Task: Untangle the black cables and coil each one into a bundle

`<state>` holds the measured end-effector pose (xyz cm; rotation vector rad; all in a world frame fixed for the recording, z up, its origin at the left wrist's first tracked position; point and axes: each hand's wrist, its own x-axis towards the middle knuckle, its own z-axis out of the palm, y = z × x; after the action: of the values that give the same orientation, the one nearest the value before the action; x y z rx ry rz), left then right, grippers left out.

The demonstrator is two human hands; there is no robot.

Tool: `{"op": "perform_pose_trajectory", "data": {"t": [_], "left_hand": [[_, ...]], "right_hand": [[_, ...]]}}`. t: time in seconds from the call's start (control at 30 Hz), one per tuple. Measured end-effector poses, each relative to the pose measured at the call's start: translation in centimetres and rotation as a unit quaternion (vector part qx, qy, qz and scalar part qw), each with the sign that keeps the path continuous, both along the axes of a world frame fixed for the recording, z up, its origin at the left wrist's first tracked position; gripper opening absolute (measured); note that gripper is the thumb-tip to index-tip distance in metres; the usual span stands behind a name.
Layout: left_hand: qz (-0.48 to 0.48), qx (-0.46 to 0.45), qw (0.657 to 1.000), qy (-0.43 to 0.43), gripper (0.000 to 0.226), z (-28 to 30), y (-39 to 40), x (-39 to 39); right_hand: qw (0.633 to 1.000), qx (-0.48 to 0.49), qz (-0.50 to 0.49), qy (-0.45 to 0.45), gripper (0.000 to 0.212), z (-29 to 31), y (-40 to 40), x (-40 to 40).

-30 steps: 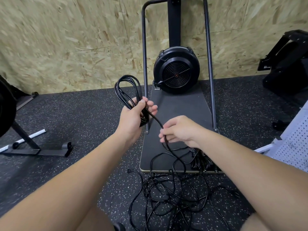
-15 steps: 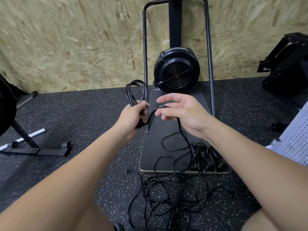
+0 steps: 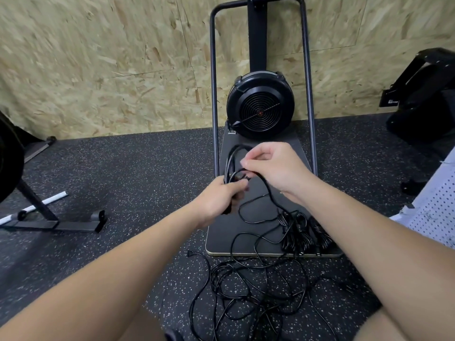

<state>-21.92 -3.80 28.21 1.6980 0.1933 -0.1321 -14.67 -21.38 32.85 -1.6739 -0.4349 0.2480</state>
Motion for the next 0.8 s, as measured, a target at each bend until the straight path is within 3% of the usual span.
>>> {"op": "perform_pose_trajectory", "data": {"t": [0.13, 0.27, 0.33, 0.57, 0.7, 0.8], "left_hand": [[0.06, -0.042, 0.997, -0.024, 0.026, 0.6, 0.9, 0.5], [0.056, -0.1, 0.992, -0.058, 0.026, 1.4, 1.4, 0.6], [0.059, -0.126, 0.988, -0.073, 0.024, 1.5, 1.5, 0.7], [0.095, -0.117, 0.984, -0.092, 0.026, 2.2, 2.5, 0.6], [0.048, -0.114, 0.989, -0.08, 0.058, 1.7, 2.1, 0.3], [-0.003, -0.104, 0.992, -0.069, 0.076, 2.0, 1.0, -0.4]], "right_hand": [[0.988, -0.104, -0.079, -0.084, 0.013, -0.5, -1.0, 0.9], [0.965, -0.249, 0.043, -0.072, 0.027, -2.2, -1.5, 0.9], [0.96, -0.266, 0.064, -0.053, 0.026, -3.1, -1.3, 0.7], [0.998, -0.014, 0.03, 0.045, 0.014, -0.3, -0.3, -0.3], [0.985, 0.109, 0.08, 0.109, 0.017, 2.9, -0.5, -1.0], [0.987, 0.123, 0.048, 0.088, 0.021, 3.3, -0.6, -0.7]]}}
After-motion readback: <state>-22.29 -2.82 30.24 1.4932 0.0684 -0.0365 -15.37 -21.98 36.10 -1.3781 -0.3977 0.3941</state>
